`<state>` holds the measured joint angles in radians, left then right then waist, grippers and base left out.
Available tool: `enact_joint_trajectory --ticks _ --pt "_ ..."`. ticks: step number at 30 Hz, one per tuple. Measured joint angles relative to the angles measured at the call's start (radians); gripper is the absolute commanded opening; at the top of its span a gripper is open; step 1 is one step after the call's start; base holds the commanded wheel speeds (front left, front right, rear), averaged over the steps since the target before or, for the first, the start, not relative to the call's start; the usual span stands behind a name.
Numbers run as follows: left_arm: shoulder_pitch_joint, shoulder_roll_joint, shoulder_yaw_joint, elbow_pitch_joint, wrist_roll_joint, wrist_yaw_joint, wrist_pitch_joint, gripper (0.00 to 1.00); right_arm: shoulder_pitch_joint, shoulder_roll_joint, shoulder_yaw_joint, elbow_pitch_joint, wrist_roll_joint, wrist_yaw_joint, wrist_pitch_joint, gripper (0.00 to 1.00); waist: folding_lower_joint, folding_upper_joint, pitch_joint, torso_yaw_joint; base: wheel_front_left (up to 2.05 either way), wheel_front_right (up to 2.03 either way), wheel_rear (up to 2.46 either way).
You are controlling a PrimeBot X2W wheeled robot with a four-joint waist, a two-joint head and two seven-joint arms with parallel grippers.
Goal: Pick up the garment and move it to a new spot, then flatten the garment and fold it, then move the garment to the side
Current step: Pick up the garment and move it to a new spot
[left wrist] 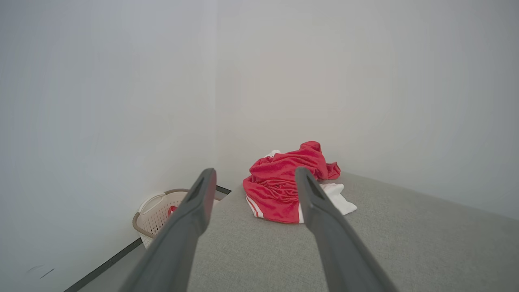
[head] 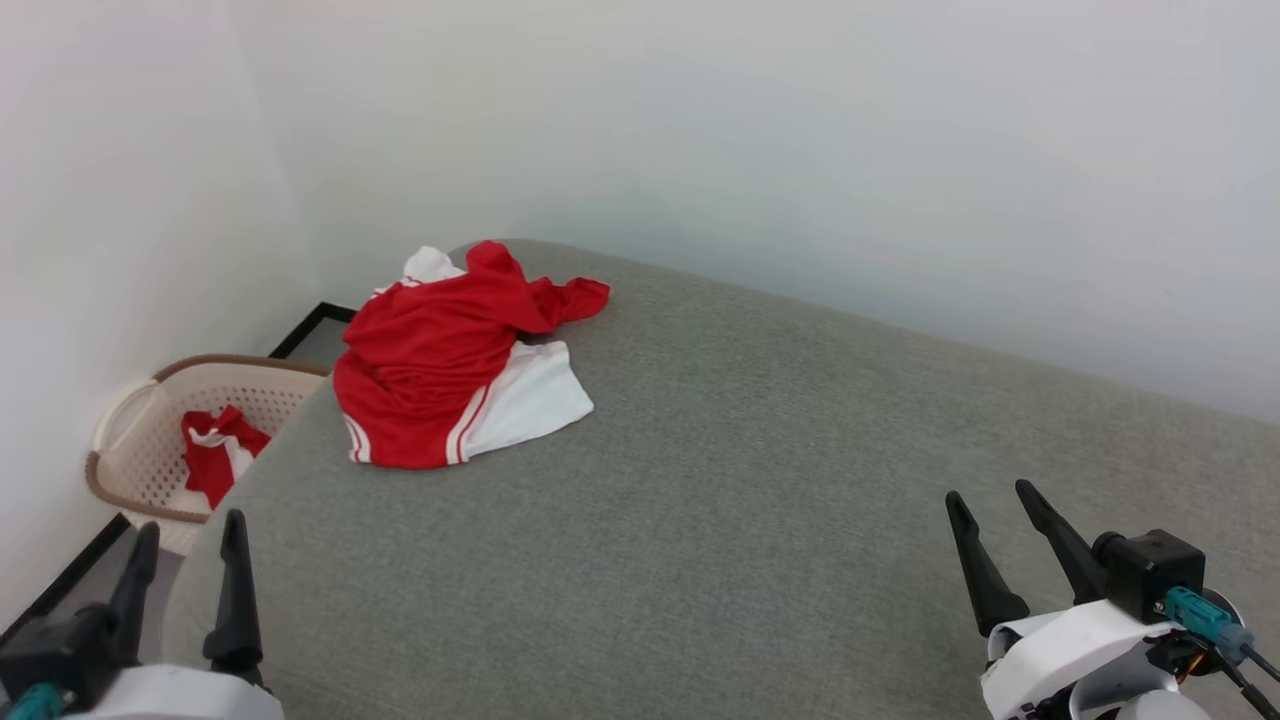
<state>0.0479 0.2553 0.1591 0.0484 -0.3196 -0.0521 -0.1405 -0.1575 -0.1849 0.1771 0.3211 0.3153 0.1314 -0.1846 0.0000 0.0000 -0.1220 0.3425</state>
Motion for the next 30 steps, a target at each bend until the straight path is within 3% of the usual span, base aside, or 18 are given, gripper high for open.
enact_joint_trajectory --ticks 5,17,30 --pt "-0.044 0.019 -0.003 -0.003 -0.034 -0.01 0.04 1.0 -0.002 -0.008 0.009 -0.002 0.001 0.0 0.009 1.0 0.0 0.0 0.004 0.003 0.0 0.0 0.0" --pt "-0.342 0.161 -0.008 0.082 -0.138 -0.054 0.221 1.0 -0.087 -0.069 -0.007 -0.089 -0.009 0.0 0.063 1.0 0.0 0.0 0.122 -0.075 0.0 0.0 0.0" --pt "-0.701 0.308 -0.096 0.443 -0.286 -0.073 0.39 1.0 -0.165 -0.105 -0.065 -0.204 -0.034 0.0 0.105 1.0 0.0 0.0 0.38 -0.185 0.0 0.0 0.0"
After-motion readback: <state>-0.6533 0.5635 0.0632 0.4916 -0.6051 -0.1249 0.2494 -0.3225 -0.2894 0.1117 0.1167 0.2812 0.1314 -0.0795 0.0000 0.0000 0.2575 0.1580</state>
